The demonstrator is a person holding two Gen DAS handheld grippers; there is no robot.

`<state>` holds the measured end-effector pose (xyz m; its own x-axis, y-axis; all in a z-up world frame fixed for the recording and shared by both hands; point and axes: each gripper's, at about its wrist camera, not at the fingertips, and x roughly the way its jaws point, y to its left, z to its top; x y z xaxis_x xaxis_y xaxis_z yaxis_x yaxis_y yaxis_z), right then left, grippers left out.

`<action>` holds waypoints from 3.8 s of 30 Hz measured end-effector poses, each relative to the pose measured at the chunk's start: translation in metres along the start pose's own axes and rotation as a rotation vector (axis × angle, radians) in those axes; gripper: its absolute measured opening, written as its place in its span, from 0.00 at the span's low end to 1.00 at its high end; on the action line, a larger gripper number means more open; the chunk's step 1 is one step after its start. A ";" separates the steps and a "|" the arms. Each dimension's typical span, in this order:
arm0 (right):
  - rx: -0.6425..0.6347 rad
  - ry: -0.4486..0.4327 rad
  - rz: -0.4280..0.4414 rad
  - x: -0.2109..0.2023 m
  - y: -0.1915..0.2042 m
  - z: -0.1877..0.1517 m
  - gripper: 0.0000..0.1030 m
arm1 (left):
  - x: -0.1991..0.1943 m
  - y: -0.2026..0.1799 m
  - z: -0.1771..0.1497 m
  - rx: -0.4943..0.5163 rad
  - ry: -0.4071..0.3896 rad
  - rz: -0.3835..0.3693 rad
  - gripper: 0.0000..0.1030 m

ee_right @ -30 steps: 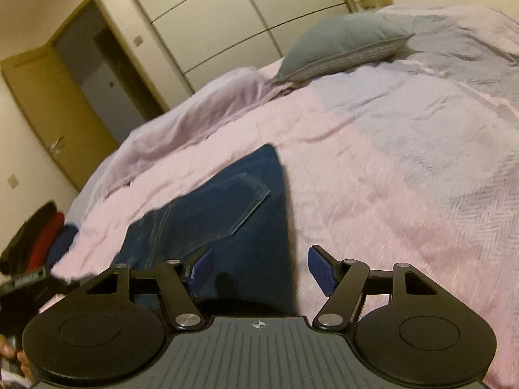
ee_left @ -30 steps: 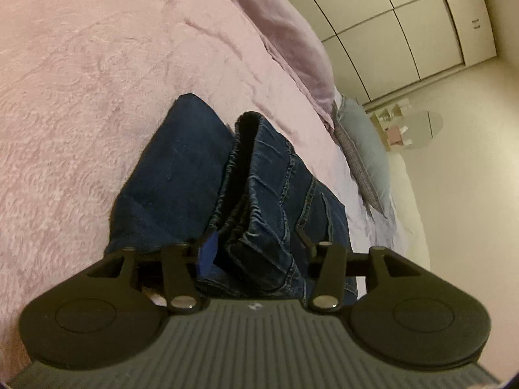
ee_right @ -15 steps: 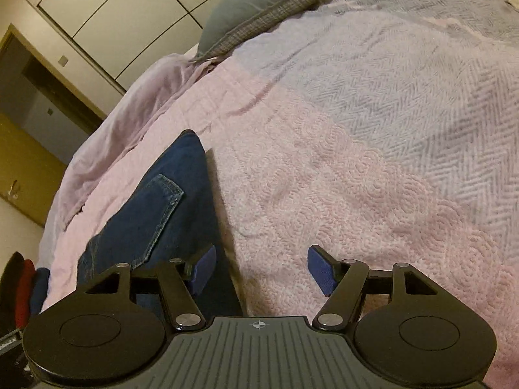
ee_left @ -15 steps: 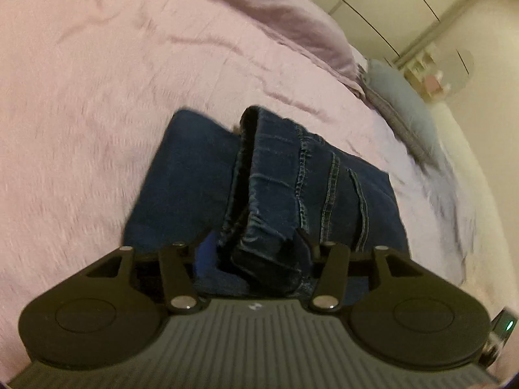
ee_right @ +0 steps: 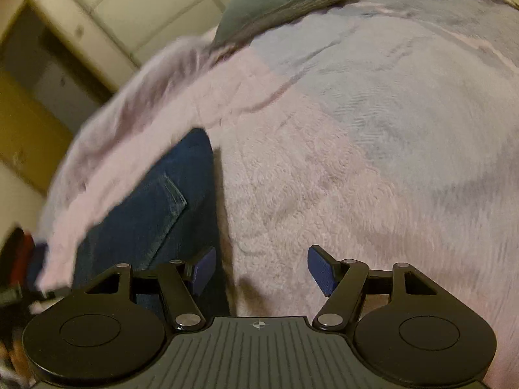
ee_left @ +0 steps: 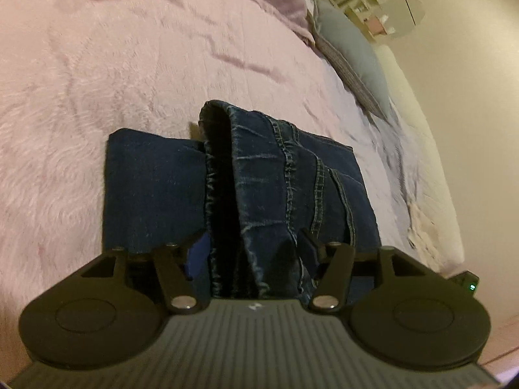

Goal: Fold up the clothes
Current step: 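Lift the waistband with the right gripper and fold it over onto the leg fold, then lay the folded jeans down and smooth them with both grippers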

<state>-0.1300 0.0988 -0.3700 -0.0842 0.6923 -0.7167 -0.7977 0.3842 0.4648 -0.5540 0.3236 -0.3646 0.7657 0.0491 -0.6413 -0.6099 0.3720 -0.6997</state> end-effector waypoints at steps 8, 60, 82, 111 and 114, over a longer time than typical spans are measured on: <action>-0.087 0.034 -0.036 0.012 0.023 -0.016 0.35 | -0.006 -0.005 -0.009 0.042 -0.062 -0.046 0.10; -0.982 -0.132 0.022 -0.046 0.095 -0.113 0.53 | -0.090 0.042 -0.087 -0.294 -0.365 0.047 0.27; -1.013 -0.123 0.015 -0.017 0.099 -0.112 0.10 | -0.089 0.020 -0.104 -0.139 -0.412 0.163 0.13; -0.761 -0.126 0.141 -0.015 0.125 -0.023 0.48 | -0.075 -0.066 -0.076 0.356 -0.426 0.310 0.03; -0.755 -0.175 0.133 0.009 0.133 0.006 0.47 | -0.058 -0.068 -0.038 0.374 -0.422 0.311 0.04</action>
<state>-0.2334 0.1601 -0.3119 -0.1623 0.8136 -0.5584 -0.9827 -0.1844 0.0168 -0.5648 0.2606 -0.2916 0.6259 0.5384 -0.5642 -0.7619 0.5765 -0.2951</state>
